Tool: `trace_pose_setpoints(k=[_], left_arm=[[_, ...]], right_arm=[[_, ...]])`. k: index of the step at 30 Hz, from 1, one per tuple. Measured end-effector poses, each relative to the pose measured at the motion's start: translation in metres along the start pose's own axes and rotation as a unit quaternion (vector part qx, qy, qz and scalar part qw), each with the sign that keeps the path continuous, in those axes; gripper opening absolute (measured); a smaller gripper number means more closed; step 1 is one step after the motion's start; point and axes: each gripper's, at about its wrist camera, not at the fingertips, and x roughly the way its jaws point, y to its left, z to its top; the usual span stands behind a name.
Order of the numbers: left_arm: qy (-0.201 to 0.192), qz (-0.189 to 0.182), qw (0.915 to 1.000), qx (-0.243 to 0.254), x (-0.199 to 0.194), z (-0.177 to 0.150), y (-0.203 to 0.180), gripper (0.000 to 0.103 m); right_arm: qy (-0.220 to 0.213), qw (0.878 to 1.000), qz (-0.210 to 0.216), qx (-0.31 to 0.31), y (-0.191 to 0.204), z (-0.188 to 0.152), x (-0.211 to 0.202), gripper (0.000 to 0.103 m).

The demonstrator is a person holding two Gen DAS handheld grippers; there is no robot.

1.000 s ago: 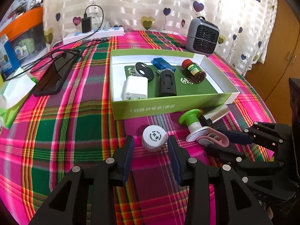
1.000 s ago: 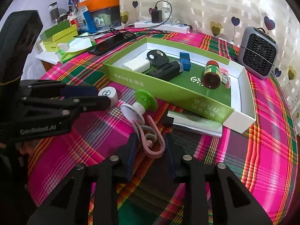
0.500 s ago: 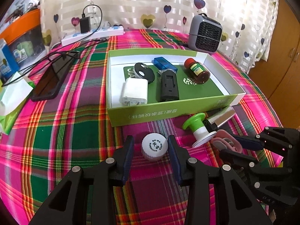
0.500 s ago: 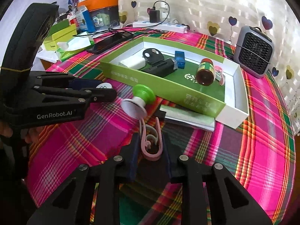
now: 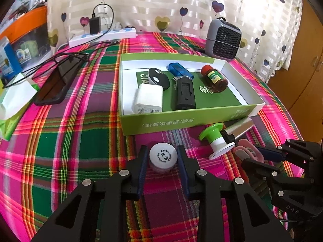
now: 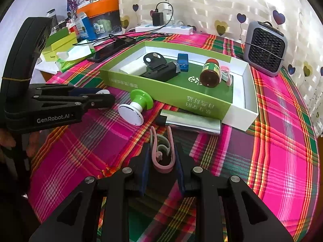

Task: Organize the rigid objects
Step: 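Close the left tool on the white round tin while the right tool closes on the pink looped holder, then carry the white tin with the left tool while the right tool carries the pink holder to the box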

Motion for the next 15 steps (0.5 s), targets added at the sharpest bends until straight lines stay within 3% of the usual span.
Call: trace_pose_setpoints(k=[15], left_arm=[[-0.001,0.002,1.0000,-0.001,-0.0025,-0.0008,-0.0008,0.027]], right_arm=[[0.001,1.000,-0.006,-0.002,0.0014,-0.0004,-0.0001,0.025]])
